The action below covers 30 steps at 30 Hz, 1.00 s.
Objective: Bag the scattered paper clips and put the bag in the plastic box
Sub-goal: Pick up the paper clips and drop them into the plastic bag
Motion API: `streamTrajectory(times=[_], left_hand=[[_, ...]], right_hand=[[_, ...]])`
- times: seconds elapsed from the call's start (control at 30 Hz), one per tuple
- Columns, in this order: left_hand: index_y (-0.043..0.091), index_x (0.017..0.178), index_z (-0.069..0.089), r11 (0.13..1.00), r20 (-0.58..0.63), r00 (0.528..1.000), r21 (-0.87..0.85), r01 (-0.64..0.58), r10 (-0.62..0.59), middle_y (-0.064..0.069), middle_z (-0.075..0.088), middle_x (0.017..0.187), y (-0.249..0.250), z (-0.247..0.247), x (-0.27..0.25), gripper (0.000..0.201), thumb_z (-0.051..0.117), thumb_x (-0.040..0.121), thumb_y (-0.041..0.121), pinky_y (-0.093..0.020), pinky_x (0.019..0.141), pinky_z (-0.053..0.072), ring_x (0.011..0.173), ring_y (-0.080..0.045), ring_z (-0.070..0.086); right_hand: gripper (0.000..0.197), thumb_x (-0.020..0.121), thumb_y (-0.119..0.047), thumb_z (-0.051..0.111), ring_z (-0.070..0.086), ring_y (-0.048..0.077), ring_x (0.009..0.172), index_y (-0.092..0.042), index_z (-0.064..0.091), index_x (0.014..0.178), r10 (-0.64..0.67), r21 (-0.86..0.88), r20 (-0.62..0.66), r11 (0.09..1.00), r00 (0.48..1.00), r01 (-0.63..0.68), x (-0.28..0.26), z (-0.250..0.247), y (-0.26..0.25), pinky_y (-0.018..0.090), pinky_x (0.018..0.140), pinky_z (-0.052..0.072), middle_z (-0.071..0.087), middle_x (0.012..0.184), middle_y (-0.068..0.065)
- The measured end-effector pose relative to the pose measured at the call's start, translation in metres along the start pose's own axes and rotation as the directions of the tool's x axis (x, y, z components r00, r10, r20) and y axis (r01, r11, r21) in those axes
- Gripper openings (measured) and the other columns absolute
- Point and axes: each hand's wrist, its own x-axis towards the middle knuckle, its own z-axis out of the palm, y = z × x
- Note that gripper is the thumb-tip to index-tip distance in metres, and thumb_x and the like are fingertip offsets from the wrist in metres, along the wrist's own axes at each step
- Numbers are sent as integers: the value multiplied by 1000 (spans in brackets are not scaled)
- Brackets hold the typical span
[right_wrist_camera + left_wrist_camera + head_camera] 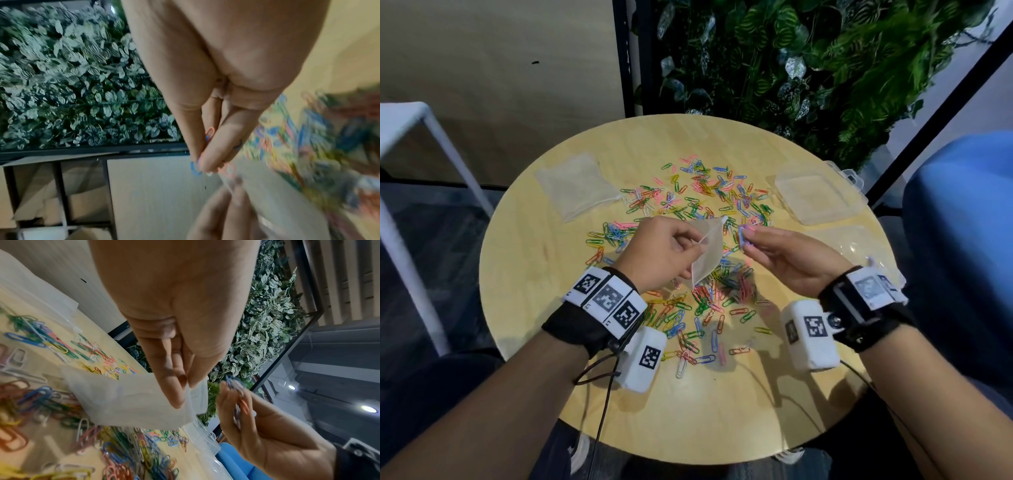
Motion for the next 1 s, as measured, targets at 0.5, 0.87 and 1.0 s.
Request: streamTrajectory(times=[0.5,0.87,1.0], left_hand=[[11,102,73,988,-39,998,-148,-48,43,-4,71,74,8,14,-1,12,66,94,5,-14,53,55,52,-10,70],[1,111,73,996,49,998,-86,-34,38,-4,72,69,2,15,1,18,66,94,4,-17,54,57,60,-22,74],[3,109,73,994,45,999,-104,-22,27,-3,71,66,5,12,-1,16,66,94,5,-12,45,50,53,-11,71]], right_hand=[[29,90,14,49,66,25,84,20,54,118,-29,-51,-52,998,998,27,14,27,32,24,79,58,62,108,28],[18,87,13,54,64,22,81,9,68,98,-182,-496,-19,855,983,149,16,31,39,32,82,57,66,93,20],[22,80,11,63,72,18,72,-8,73,87,-302,-634,4,737,953,236,12,29,35,32,73,61,73,85,16]])
